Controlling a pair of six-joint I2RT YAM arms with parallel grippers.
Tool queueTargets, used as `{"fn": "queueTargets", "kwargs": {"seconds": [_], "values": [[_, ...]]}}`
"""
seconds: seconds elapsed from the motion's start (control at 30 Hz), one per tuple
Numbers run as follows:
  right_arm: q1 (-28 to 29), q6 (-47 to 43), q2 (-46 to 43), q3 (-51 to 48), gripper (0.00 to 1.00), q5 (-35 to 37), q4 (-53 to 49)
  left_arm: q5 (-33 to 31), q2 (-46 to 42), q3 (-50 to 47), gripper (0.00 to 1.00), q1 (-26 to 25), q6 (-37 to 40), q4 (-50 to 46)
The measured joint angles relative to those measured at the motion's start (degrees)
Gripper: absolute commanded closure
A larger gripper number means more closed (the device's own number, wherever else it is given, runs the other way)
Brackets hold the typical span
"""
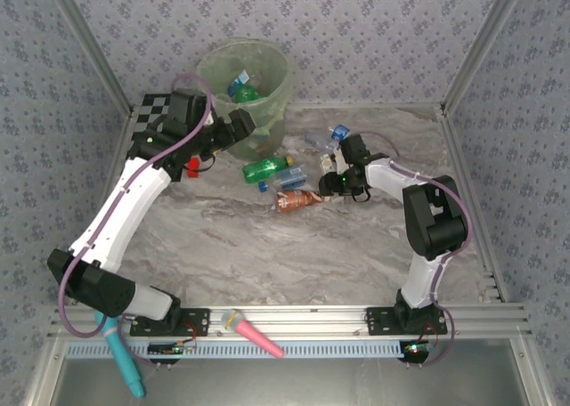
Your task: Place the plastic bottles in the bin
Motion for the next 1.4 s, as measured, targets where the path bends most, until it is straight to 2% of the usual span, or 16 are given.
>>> {"fn": "queueTargets", "kwargs": {"seconds": [0.1,0.2,0.3,0.47,0.63,0.97,1.4], "values": [[-0.4,0.0,0.0,0.0,0.38,0.4,0.7,0.0,-0.8,-0.5,0.00,0.0,0.0,0.0],[-0.8,0.0,0.4,0.0,0.31,0.4,1.4,0.0,-1.2,-0.5,0.00,0.0,0.0,0.0],[-0.9,0.0,1.7,0.6,0.30,0.7,1.5,0.0,-1.3,-0.6,0.00,0.0,-0.1,0.0],[-0.7,0.0,2.4,0.6,0.36,1.6,1.3,0.0,-1.6,-0.9,0.00,0.0,-0.4,0.0],[-0.5,-0.1,2.4,0.5,0.54,2.1,1.4,0.0,-1.6,-1.2,0.00,0.0,-0.4,0.0],[0.5,-0.5,-2.5,-2.8,0.60,4.9,0.7,0.0,-1.6,-1.3,0.00,0.0,-0.4,0.0],[3.7,-0.9,-13.4,-2.9,0.60,9.6,-4.1,0.0,-1.6,-1.9,0.00,0.0,-0.4,0.4]]}}
